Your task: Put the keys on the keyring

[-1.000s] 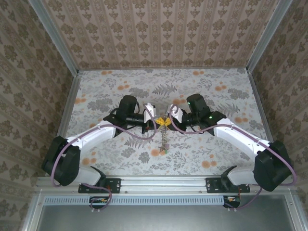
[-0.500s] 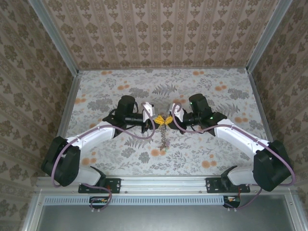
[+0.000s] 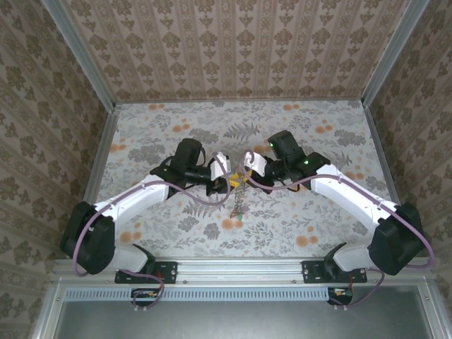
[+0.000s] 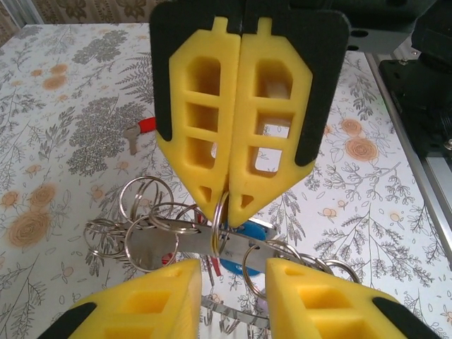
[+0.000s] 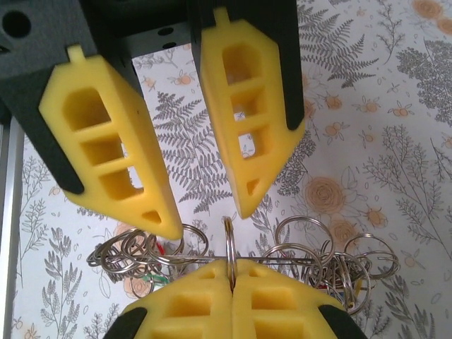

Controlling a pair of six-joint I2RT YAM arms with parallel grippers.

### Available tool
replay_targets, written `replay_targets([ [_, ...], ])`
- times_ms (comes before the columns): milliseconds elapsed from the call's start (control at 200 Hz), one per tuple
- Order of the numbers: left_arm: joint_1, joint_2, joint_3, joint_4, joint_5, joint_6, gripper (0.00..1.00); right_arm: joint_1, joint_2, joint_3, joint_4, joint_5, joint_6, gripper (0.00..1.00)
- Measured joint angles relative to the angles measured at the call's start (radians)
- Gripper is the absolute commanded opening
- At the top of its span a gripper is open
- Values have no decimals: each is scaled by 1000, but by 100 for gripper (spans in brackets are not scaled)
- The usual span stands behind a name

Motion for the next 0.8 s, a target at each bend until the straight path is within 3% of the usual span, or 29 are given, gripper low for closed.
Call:
replay_targets([
  [220, -6, 2, 0, 29, -18, -16, 31, 20, 33, 84, -117, 61, -35, 0],
  [500, -7, 8, -8, 69, -4, -39, 30, 20, 33, 94, -129, 68, -36, 0],
  [800, 1, 4, -57, 237, 36, -114, 25, 23, 33, 71, -108, 55, -53, 0],
])
